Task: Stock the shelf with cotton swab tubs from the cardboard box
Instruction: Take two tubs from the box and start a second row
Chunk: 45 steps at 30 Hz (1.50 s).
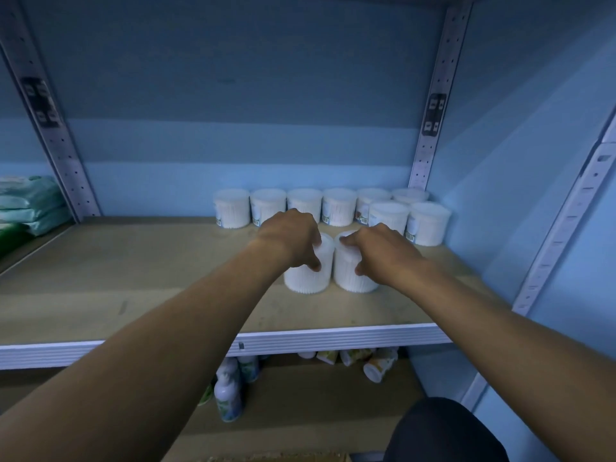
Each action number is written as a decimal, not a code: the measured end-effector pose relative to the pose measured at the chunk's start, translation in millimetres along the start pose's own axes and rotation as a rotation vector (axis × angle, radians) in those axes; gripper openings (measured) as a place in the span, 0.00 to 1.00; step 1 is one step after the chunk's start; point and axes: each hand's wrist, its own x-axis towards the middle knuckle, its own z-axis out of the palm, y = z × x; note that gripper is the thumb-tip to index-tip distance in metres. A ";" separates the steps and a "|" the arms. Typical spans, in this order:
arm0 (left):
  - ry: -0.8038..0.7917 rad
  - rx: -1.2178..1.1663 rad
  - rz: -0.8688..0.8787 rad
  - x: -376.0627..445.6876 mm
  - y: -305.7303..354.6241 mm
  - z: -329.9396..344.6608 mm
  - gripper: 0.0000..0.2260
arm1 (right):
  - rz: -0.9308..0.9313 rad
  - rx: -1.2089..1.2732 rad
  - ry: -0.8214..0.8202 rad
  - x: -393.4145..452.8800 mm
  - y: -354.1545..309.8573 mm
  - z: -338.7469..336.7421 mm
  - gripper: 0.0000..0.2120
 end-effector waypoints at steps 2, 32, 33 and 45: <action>0.003 0.026 -0.014 9.8 -0.4 0.6 0.27 | -0.004 0.033 0.014 13.3 5.4 6.7 0.20; 0.112 -0.092 -0.101 137.6 -24.0 32.8 0.24 | -0.037 0.143 0.079 146.0 49.3 54.7 0.29; 0.116 -0.091 -0.101 140.0 -24.2 33.4 0.25 | -0.034 0.146 0.080 147.5 49.8 55.3 0.29; 0.125 -0.075 -0.068 142.9 -27.2 34.0 0.25 | -0.035 0.147 0.017 150.3 50.2 48.1 0.31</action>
